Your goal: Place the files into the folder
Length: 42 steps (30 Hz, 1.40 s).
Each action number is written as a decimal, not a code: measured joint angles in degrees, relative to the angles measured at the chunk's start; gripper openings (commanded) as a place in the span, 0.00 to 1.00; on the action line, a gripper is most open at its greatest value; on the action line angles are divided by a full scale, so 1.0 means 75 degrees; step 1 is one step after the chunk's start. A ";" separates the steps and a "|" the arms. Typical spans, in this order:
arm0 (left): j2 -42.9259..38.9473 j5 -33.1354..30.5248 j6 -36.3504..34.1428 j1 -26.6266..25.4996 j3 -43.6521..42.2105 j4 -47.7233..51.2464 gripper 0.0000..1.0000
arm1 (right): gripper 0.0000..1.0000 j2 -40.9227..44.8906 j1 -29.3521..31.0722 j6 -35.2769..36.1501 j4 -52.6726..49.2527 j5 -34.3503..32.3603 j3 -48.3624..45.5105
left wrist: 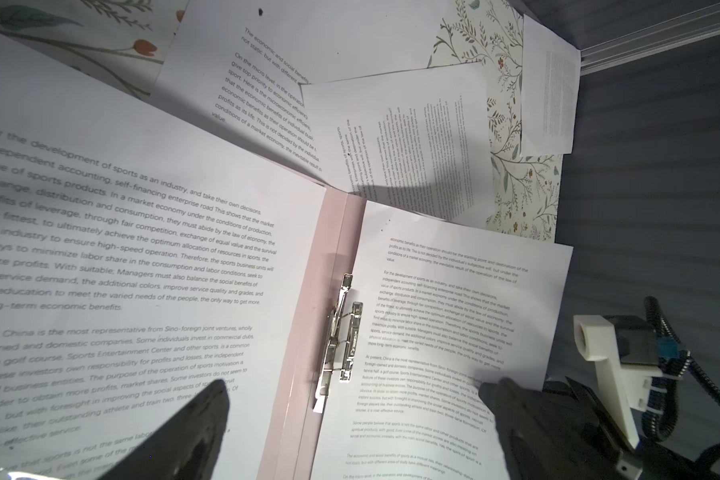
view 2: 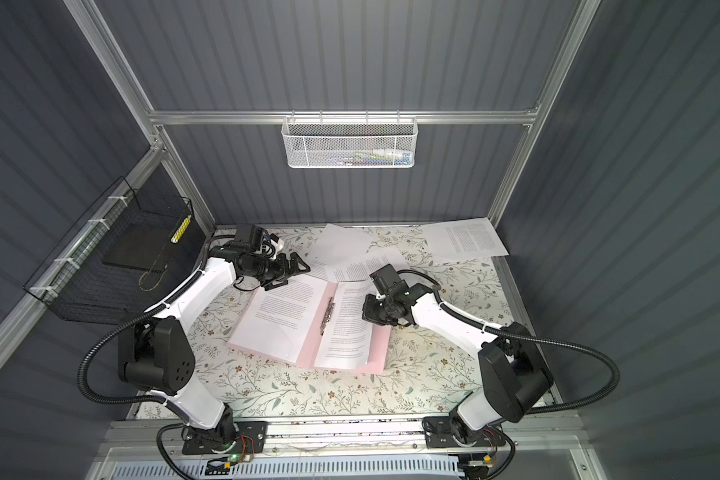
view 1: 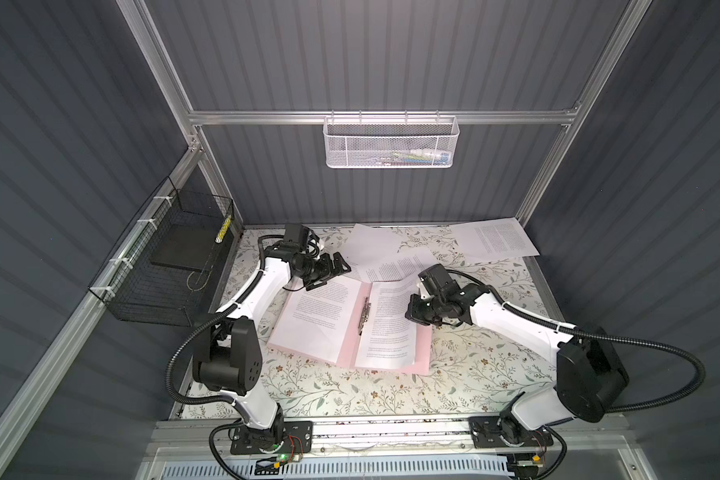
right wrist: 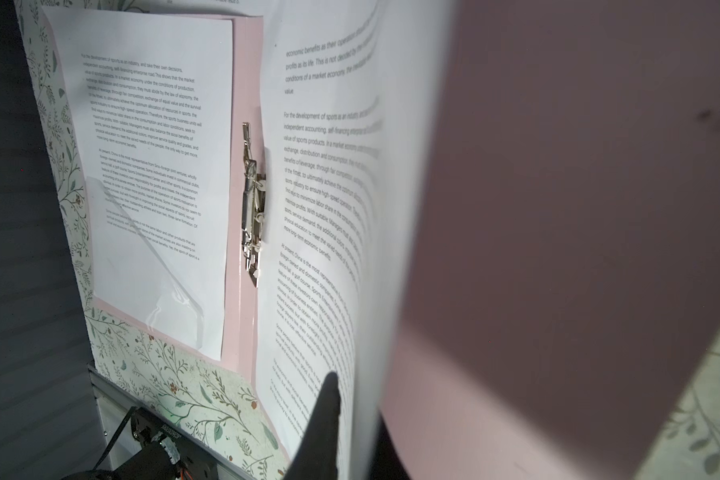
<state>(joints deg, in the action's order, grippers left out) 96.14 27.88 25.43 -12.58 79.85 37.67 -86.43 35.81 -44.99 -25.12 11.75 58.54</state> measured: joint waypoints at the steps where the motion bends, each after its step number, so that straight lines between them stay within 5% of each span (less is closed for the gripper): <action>1: 0.0000 0.0012 0.0000 0.0000 0.0000 0.0000 1.00 | 0.15 0.0009 0.0000 -0.0006 0.0000 -0.0006 0.0000; 11: 0.0000 0.0070 0.0000 0.0000 -0.0003 -0.0058 1.00 | 0.38 0.0309 0.0003 -0.0082 -0.0044 -0.0300 -0.0093; 17: 0.0000 0.0108 0.0003 0.0000 -0.0015 -0.0058 1.00 | 0.74 0.0953 0.0003 0.0026 -0.0256 -0.0781 -0.0108; 25: 0.0000 0.0309 0.0006 0.0000 -0.0015 -0.0058 1.00 | 0.98 0.1580 -0.0548 0.0481 -0.0495 -0.0769 -0.0105; 32: -0.0003 0.1005 0.0251 -0.0003 -0.0015 -0.0332 1.00 | 0.99 0.1411 -0.2594 0.1078 -0.0393 -0.0393 0.0073; 42: -0.0047 0.1311 0.0647 -0.0449 -0.0015 -0.0691 1.00 | 0.99 -0.2022 -0.3567 0.1011 0.1291 0.0912 0.1915</action>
<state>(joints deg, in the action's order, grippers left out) 95.79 37.71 30.28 -15.94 79.75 32.49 -101.60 9.06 -37.41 -15.44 18.59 72.90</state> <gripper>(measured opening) 0.997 0.989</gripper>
